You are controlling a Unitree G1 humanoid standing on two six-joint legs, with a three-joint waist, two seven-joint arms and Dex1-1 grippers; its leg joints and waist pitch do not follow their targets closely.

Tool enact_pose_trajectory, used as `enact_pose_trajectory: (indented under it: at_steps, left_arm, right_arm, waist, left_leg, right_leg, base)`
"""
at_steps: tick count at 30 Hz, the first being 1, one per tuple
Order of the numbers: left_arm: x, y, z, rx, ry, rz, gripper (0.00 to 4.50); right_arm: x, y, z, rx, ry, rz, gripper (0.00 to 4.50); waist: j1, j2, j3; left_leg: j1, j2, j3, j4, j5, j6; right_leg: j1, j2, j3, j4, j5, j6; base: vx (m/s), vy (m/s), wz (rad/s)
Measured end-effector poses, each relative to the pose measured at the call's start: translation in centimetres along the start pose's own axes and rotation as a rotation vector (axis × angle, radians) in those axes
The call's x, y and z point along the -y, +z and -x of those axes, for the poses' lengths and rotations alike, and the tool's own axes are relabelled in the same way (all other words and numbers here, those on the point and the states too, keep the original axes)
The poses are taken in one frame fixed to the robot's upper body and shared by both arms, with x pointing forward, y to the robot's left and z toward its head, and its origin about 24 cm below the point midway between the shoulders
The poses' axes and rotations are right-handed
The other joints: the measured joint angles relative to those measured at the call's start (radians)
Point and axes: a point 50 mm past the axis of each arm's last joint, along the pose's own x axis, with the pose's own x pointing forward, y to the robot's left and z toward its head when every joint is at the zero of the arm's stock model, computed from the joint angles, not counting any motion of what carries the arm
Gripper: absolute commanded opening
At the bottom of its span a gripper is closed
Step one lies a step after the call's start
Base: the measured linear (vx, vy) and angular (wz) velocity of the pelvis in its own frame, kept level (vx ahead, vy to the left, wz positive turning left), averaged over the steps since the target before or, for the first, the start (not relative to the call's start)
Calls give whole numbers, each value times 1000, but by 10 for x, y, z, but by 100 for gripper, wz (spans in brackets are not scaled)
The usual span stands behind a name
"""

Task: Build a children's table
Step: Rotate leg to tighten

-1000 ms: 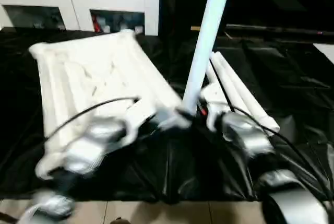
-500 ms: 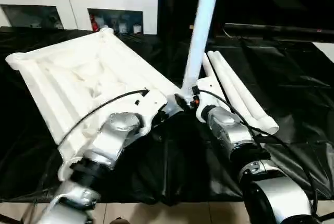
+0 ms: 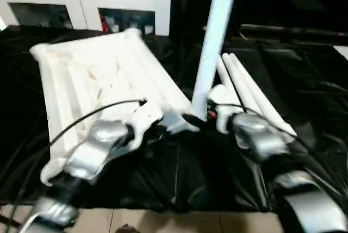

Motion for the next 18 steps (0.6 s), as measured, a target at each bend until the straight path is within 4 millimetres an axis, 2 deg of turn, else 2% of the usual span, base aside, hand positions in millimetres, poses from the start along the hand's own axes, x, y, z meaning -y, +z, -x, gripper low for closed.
enact_pose_trajectory:
  at_steps: [8,16,18]
  left_arm:
    - [3,-5,11,-5,-74,-19,0]
    - [4,-6,16,-13,-95,-26,0]
    - [4,-7,16,-14,-96,-27,0]
  right_arm:
    - [-5,-3,11,-36,143,39,365]
    - [-9,0,11,-46,201,68,289]
    - [-9,0,11,-47,206,68,285]
  waist:
    - [10,0,0]
    - [12,-1,0]
    - [12,-1,0]
  left_leg:
    - [0,0,0,0,0,0]
    - [0,0,0,0,0,0]
    - [0,0,0,0,0,0]
  right_leg:
    - [0,0,0,0,0,0]
    - [0,0,0,0,0,0]
    - [0,0,0,0,0,0]
  base:
    - [0,0,0]
    - [0,0,0]
    - [0,0,0]
